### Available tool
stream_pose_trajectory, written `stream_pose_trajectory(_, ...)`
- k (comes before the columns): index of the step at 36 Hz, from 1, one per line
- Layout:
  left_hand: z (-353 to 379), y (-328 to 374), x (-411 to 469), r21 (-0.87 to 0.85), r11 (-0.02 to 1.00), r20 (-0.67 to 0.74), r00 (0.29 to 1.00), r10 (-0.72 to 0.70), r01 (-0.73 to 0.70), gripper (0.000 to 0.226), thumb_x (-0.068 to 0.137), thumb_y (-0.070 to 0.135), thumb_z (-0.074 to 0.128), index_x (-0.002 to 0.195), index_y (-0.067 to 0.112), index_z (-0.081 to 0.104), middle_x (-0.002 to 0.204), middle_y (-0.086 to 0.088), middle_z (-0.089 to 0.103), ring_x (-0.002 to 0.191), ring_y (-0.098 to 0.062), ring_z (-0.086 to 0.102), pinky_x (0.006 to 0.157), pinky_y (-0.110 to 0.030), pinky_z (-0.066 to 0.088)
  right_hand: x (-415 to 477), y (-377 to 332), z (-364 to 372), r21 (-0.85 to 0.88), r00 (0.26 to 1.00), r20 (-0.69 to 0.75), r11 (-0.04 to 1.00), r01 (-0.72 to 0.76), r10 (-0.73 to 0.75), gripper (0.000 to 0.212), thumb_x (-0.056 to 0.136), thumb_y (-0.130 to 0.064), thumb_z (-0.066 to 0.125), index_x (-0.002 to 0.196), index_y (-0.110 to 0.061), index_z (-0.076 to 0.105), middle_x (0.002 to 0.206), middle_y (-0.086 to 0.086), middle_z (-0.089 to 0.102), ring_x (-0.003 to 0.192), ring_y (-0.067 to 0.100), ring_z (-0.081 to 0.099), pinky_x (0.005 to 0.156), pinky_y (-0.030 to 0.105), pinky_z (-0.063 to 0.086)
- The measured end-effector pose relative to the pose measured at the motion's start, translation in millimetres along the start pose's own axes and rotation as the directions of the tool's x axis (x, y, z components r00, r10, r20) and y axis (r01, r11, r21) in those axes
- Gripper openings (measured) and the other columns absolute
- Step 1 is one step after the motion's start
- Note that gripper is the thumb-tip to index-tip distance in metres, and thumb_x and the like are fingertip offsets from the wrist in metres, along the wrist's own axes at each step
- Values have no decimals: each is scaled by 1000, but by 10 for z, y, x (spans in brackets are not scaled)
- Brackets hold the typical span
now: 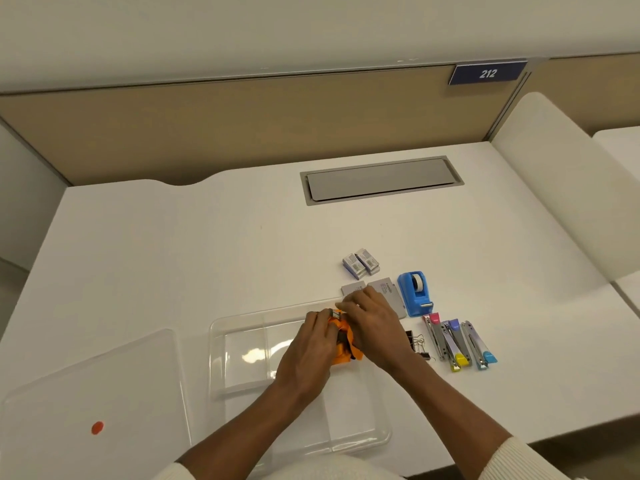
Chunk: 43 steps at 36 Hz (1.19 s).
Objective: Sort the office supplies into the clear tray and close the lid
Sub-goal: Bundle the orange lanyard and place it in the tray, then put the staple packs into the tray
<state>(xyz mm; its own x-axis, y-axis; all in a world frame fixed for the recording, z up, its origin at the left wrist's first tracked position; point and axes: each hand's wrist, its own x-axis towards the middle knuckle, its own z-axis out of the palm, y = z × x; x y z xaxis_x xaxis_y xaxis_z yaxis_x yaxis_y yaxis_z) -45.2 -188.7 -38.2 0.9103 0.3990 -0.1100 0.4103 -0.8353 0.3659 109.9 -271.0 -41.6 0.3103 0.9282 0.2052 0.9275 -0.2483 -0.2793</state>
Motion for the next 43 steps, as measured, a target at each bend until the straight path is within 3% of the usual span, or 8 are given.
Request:
stream_pose_trajectory(4, 41, -21, 23, 35, 999, 113, 993, -28, 24, 74, 54, 31, 102, 119, 12, 73, 112, -8, 74, 98, -21, 75, 80, -28, 62, -61, -5, 22, -109, 975, 183, 983, 146, -124, 24, 79, -35, 77, 102, -27, 75, 107, -7, 73, 114, 20, 60, 109, 48, 36)
stream_pose_trajectory(8, 89, -22, 98, 63, 998, 187, 982, -31, 19, 51, 97, 20, 69, 142, 3, 53, 140, -19, 59, 129, -34, 58, 111, -42, 48, -136, 14, 129, -183, 960, 251, 968, 171, -122, 22, 78, -30, 78, 99, -27, 74, 108, -8, 73, 116, 15, 61, 122, 59, 17)
stream_pose_trajectory(12, 53, 30, 187, 130, 991, 171, 984, -53, 31, 50, 101, 25, 63, 146, 10, 48, 147, -14, 53, 135, -28, 51, 116, -36, 40, -146, 6, 194, -144, 974, 192, 979, 146, -118, 18, 81, -30, 76, 98, -26, 74, 104, -7, 74, 113, 14, 63, 126, 49, 4)
stream_pose_trajectory(16, -163, 113, 258, 197, 980, 185, 980, -70, 33, 42, 98, 28, 66, 135, 13, 54, 135, -10, 57, 126, -25, 52, 104, -33, 45, -87, 43, 74, 89, 996, 23, 993, 83, -85, 21, 81, -18, 75, 100, -24, 77, 103, -6, 77, 107, 10, 67, 122, 44, 23)
stream_pose_trajectory(21, -485, 231, 388, 256, 963, 155, 980, -122, 79, 16, 100, 23, 58, 109, 13, 65, 114, -9, 64, 110, -27, 58, 74, -34, 42, 48, 184, -207, 437, 951, -177, 886, -155, 254, 27, 77, -1, 65, 88, -21, 79, 91, -8, 75, 92, 8, 67, 84, 36, 56)
stream_pose_trajectory(30, -709, 198, 1043, -40, 983, -97, 979, -180, 177, 33, 95, 42, 67, 114, 15, 66, 112, -4, 68, 102, -22, 63, 79, -37, 55, 658, 816, -307, 271, 832, 59, 793, -546, 552, 32, 89, -10, 68, 121, -14, 70, 116, 6, 74, 101, 23, 69, 91, 38, 56)
stream_pose_trajectory(36, -532, 74, 1600, -38, 980, -39, 979, -199, 197, 42, 90, 42, 73, 117, 13, 59, 118, -9, 62, 110, -25, 57, 80, -36, 51, 1033, 1070, -241, 50, 890, 299, 925, -375, 345, 71, 86, -16, 76, 148, -24, 43, 128, 16, 60, 109, 31, 64, 87, 44, 56)
stream_pose_trajectory(43, -288, 64, 1988, -30, 970, 79, 968, -240, 243, 74, 83, 46, 79, 139, 9, 48, 132, -13, 56, 122, -29, 55, 96, -38, 52, 1277, 1117, -164, -56, 873, 450, 981, -185, 190, 75, 82, -37, 80, 147, -25, 44, 128, 16, 53, 108, 33, 63, 88, 41, 55)
